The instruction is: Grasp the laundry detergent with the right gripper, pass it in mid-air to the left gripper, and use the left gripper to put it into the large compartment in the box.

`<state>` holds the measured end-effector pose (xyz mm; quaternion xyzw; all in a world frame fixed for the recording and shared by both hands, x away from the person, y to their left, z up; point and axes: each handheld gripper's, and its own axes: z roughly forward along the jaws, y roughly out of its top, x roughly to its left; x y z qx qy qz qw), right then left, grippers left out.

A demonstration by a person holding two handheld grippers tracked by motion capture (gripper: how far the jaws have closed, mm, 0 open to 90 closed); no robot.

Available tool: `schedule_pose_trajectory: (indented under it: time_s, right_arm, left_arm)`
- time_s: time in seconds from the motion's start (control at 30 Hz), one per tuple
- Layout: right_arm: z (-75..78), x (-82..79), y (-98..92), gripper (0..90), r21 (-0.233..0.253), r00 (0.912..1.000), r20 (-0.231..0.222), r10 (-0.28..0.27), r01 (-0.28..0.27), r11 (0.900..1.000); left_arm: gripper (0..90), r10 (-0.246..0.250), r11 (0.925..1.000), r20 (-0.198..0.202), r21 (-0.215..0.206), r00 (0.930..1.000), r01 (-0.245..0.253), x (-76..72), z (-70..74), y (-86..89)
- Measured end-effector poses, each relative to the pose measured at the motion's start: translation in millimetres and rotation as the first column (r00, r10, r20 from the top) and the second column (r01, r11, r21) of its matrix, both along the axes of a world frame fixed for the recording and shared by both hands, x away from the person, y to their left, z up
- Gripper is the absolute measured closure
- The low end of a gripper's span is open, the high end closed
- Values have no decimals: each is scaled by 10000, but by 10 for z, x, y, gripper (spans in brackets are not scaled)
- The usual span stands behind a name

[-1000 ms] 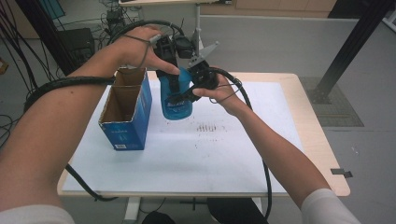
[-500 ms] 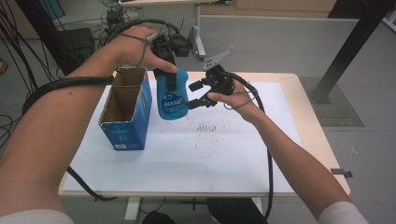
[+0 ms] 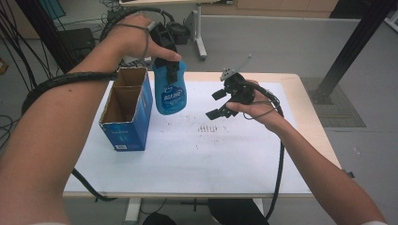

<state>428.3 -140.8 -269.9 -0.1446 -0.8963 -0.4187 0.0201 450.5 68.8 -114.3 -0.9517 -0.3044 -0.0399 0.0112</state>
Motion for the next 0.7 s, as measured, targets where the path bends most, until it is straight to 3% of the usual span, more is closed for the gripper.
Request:
schedule_pose_trajectory:
  time_s: [0.1,0.2,0.37,0.4,0.5,0.53,0.6,0.67,0.7]
  right_arm:
    - [-25,-50,-53,68,-328,10000,2,-41,41,9995]
    - [-35,-80,-92,68,-468,9999,-124,-65,59,9989]
    - [-14,-130,-148,69,-628,9998,-114,-152,145,9979]
    - [-7,-136,-159,69,-659,9998,-130,-173,165,9977]
    - [1,-158,-183,68,-674,9997,-114,-200,192,9975]
    - [0,-170,-186,69,-724,9998,-75,-201,196,9972]
    - [-2,-197,-192,69,-756,9999,-39,-160,157,9970]
    - [-4,-213,-202,68,-712,9999,-28,-162,160,9973]
    - [-4,-220,-210,68,-737,9999,2,-159,159,9972]
  left_arm:
    - [381,700,9975,41,10,9975,-700,28,93,21]
    - [381,1472,9888,80,-282,9891,-1469,63,195,75]
    - [381,2820,9581,519,-680,9580,-2783,95,389,178]
    - [381,3099,9496,626,-688,9487,-3057,100,428,205]
    - [381,4053,9132,887,-855,9099,-3984,122,549,305]
    - [381,4560,8888,896,-972,8855,-4478,139,628,384]
    - [381,4895,8708,898,-1027,8674,-4808,148,700,458]
    - [381,5426,8391,941,-1065,8347,-5335,149,803,554]
    - [381,5542,8317,993,-1062,8265,-5449,147,833,580]
